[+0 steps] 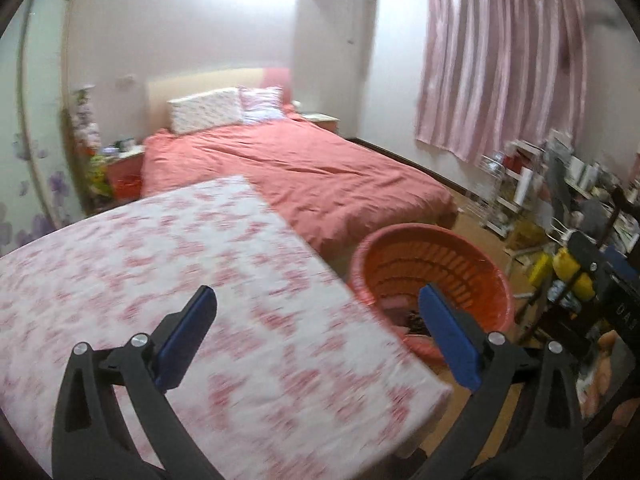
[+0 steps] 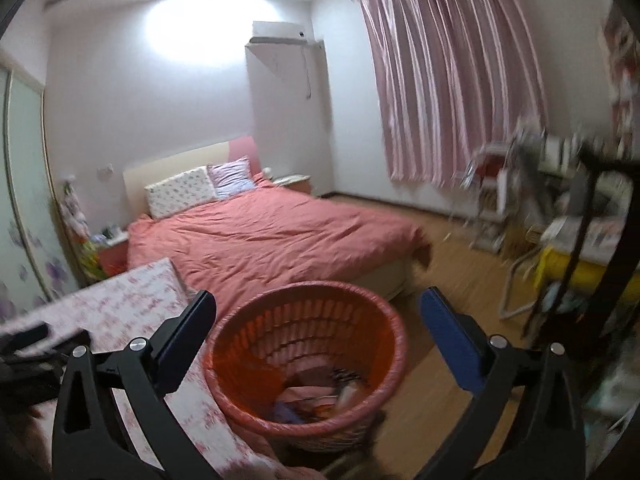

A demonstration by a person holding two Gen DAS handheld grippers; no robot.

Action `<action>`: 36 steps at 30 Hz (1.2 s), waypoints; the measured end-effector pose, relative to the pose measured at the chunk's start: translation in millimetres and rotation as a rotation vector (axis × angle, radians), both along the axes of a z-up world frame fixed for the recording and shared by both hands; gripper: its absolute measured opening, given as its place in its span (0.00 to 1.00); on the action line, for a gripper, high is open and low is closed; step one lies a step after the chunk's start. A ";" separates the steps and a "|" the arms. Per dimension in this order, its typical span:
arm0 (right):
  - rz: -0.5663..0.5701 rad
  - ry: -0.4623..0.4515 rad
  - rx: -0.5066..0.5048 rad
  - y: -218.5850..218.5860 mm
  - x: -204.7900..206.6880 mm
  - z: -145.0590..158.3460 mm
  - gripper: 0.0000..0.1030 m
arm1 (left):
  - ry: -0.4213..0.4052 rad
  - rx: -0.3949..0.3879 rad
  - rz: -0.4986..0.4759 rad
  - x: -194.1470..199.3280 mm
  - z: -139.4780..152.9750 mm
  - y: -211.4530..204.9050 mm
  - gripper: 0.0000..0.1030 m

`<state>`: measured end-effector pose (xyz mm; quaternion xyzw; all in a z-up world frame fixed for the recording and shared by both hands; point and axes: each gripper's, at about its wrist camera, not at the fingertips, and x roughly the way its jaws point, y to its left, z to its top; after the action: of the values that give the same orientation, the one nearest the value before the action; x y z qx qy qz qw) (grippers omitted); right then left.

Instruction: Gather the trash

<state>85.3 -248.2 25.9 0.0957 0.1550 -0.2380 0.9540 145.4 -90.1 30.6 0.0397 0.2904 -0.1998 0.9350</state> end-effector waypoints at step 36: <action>-0.025 0.144 -0.155 121.5 -74.9 -10.2 0.98 | -0.097 0.037 0.429 -144.6 -11.8 126.5 0.96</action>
<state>10.4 -126.7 15.7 0.0059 0.2032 -0.2672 0.9419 0.8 36.3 18.8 0.0039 0.2505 0.0111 0.9680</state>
